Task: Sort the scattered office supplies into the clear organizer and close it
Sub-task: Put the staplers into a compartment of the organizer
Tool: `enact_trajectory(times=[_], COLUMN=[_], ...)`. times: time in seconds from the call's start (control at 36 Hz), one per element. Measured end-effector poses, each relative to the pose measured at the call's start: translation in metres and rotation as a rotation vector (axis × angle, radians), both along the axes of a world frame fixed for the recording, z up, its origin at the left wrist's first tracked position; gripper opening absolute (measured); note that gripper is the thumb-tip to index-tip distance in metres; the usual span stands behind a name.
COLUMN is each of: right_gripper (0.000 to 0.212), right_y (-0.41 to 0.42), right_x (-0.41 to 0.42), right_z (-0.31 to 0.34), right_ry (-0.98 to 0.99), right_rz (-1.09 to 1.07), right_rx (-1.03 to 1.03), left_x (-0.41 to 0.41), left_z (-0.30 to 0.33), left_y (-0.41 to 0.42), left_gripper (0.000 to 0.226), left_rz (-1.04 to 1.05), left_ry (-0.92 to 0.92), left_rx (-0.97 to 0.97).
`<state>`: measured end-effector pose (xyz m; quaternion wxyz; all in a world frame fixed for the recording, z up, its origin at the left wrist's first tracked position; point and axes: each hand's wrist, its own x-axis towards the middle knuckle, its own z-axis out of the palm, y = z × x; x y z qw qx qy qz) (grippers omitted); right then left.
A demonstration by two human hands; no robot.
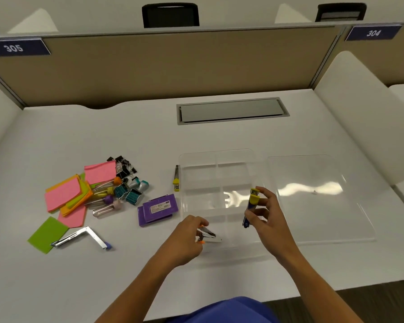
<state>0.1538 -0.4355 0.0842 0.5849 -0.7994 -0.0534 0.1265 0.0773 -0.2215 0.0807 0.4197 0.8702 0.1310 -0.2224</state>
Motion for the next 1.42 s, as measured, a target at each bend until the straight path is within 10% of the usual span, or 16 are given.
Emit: enact_trajectory(times=[0.44, 0.92, 1.42], right_gripper=[0.057, 0.030, 0.020], right_y=[0.019, 0.089, 0.104], right_x=[-0.001, -0.013, -0.012], right_z=[-0.002, -0.014, -0.027], right_ry=[-0.011, -0.451, -0.429], right_rz=[0.120, 0.663, 0.724], right_rx=[-0.063, -0.946, -1.137], left_x=[-0.008, -0.055, -0.095], left_z=[0.005, 0.001, -0.009], left_y=[0.001, 0.039, 0.078], left_gripper=[0.059, 0.031, 0.026], left_rz=[0.022, 0.523, 0.731], left_ry=[-0.028, -0.196, -0.238], left_rx=[0.133, 0.056, 0.084])
